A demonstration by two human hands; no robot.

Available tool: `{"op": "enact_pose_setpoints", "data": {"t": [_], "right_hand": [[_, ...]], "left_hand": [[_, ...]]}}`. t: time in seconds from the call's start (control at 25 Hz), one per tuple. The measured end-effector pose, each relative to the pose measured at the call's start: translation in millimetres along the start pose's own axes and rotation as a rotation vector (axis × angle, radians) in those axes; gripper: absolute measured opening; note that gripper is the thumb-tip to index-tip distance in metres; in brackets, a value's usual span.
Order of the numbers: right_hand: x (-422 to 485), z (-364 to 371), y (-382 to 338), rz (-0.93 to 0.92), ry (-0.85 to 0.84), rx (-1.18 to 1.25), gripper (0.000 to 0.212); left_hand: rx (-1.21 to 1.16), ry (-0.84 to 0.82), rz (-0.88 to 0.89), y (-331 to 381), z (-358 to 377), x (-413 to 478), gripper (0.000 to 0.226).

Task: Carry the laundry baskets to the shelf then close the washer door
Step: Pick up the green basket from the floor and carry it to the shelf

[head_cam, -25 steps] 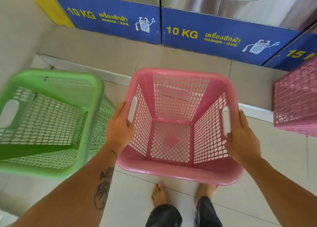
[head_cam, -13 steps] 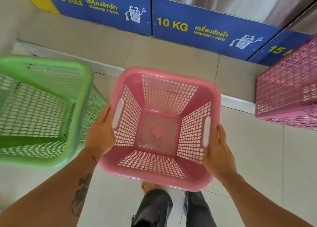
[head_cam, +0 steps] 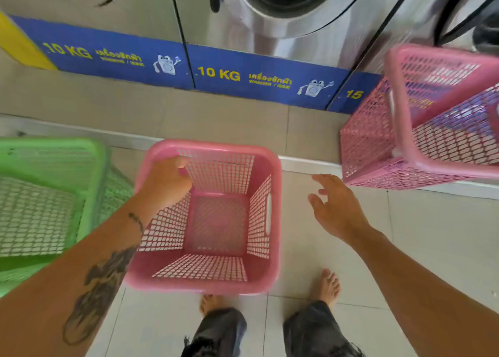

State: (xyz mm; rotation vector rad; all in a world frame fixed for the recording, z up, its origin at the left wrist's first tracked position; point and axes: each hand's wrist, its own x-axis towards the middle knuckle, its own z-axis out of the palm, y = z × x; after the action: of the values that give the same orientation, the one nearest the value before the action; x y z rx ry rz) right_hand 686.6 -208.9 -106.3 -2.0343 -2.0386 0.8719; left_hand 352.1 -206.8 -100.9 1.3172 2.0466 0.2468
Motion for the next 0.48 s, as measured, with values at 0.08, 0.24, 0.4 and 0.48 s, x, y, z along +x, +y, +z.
{"op": "enact_pose_setpoints", "data": {"t": [0.08,0.24,0.4,0.48], "right_hand": [[14.9,-40.2,18.3,0.024,-0.008,0.075,0.045],[46.6,-119.9,83.6,0.063,0.072,0.178,0.033],[80.6,-194.1,173.2,-0.028,0.104,0.182,0.037],[96.6,-228.3,221.1,-0.086,0.115,0.170,0.042]], "left_hand": [[-0.068,0.022,0.041,52.4,10.5,8.1,0.049],[-0.233,0.052,0.186,173.4,57.4,16.1,0.041],[-0.239,0.035,0.259,296.3,130.5,18.7,0.037],[-0.237,0.031,0.257,350.6,168.7,23.5,0.041]]}}
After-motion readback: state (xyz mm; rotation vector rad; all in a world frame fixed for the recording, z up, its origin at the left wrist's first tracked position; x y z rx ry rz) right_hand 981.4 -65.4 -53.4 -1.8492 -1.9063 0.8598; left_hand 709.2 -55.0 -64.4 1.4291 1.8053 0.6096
